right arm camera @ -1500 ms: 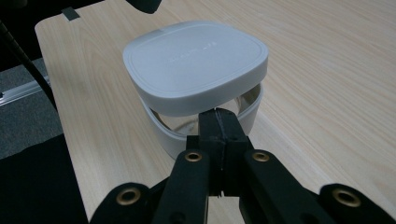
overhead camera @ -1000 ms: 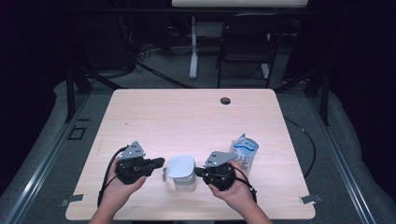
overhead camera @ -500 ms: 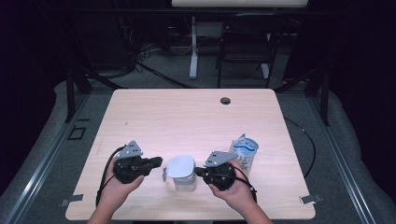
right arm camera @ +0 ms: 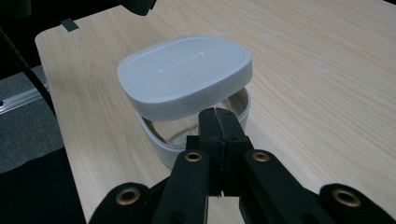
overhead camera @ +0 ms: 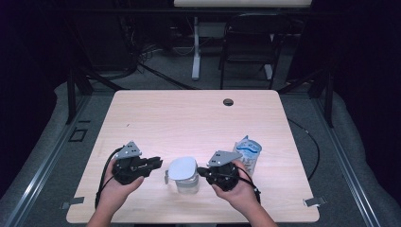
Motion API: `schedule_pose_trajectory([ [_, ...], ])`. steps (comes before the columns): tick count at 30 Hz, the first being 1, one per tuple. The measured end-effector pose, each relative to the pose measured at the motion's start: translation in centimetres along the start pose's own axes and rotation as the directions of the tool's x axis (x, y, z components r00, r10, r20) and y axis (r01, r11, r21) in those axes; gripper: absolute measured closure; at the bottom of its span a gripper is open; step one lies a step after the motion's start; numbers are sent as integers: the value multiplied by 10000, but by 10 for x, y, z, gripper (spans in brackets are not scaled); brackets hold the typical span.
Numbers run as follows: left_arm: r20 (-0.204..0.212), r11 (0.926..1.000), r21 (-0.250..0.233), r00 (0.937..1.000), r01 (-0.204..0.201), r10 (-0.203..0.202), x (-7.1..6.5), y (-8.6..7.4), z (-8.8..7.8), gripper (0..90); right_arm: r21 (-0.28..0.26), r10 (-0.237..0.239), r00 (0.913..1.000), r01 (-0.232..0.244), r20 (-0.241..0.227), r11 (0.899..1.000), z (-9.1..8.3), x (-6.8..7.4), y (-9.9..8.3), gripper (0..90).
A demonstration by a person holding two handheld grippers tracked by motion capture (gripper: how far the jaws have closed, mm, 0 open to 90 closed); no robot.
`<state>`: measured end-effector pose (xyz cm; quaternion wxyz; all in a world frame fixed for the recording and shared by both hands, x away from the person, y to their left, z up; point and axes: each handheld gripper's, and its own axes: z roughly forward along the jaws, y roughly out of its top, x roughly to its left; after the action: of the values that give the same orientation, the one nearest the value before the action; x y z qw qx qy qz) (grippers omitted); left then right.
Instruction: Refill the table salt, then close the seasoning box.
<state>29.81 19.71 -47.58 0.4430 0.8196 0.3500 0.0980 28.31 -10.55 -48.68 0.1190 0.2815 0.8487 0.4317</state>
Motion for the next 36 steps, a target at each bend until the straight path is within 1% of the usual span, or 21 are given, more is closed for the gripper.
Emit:
schedule_pose_trajectory([
  [2,-20,10000,48,10000,-40,40,1,-1,0,798,-32,-5,10000,5,-24,10000,1,1,1,900],
  [6,-54,10000,48,10000,42,-41,2,-1,-2,791,-42,-34,10000,34,-20,10000,2,2,3,900],
  [8,-104,10000,40,9999,-3,3,2,0,-3,770,-45,-67,10000,67,-14,10000,2,3,5,900],
  [18,-353,9996,-268,9994,16,-25,3,2,-8,665,-77,-179,9998,180,47,9998,-1,8,10,900],
  [20,-396,9994,-346,9992,-58,45,3,2,-9,650,-50,-214,9997,215,96,9998,-1,8,11,900],
  [23,-477,9992,-361,9988,-151,134,3,2,-10,604,-28,-214,9997,214,96,9998,-2,8,13,900],
  [25,-473,9994,-324,9988,-150,134,4,2,-10,577,-60,-167,9998,167,79,9998,-2,8,13,900],
  [27,-588,9994,-314,9982,-116,98,3,1,-11,543,-17,-184,9998,184,56,9998,-1,9,14,900],
  [33,-567,9995,-301,9984,-88,71,3,1,-10,540,21,-262,9996,262,89,9997,-3,11,18,900],
  [36,-584,9995,-282,9982,-153,137,2,0,-10,551,-22,-237,9997,237,52,9997,-4,11,20,900],
])
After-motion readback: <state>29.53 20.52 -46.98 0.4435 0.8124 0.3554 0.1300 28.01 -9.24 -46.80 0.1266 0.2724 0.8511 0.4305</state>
